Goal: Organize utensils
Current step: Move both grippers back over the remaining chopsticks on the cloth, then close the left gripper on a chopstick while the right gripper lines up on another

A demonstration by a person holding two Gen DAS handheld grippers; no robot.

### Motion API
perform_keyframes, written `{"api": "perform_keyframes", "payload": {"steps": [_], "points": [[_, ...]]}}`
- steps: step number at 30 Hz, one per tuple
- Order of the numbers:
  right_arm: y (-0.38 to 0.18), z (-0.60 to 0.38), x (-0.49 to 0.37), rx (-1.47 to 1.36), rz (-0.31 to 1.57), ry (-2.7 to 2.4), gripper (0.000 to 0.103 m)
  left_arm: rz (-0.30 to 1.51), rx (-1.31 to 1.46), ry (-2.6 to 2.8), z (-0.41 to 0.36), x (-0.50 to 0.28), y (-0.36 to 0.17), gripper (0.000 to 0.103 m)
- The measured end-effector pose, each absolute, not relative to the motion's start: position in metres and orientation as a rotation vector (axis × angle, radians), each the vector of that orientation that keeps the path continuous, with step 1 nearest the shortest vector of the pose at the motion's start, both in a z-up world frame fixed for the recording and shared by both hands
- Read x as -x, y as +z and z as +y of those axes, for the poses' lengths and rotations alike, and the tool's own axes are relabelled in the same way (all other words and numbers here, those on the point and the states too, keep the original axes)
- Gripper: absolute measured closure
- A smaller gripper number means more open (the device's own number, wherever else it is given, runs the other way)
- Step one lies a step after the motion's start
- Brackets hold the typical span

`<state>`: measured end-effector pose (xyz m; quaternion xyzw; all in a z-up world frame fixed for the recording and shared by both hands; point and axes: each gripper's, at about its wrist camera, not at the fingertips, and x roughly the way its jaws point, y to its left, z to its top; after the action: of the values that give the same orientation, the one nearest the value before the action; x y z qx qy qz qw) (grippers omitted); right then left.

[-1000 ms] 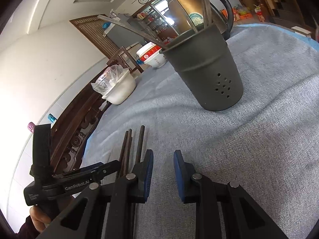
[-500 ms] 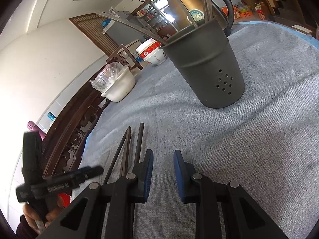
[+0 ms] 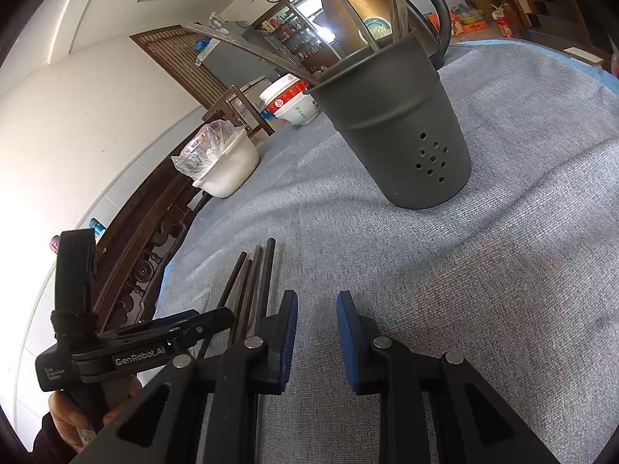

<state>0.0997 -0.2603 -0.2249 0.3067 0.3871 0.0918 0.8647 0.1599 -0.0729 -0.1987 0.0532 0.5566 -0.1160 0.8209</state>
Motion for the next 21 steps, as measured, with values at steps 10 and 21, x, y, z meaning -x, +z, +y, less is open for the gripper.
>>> {"api": "perform_keyframes", "payload": {"steps": [10,21], "points": [[-0.225,-0.260,-0.100,-0.641,0.815,0.195,0.078,1.185,-0.067,-0.227,-0.045,-0.154,-0.189,0.033],[-0.226,-0.261,-0.100,-0.645,0.818,0.185,0.078,1.230,-0.062,-0.196,-0.059,-0.181,-0.202,0.033]]}}
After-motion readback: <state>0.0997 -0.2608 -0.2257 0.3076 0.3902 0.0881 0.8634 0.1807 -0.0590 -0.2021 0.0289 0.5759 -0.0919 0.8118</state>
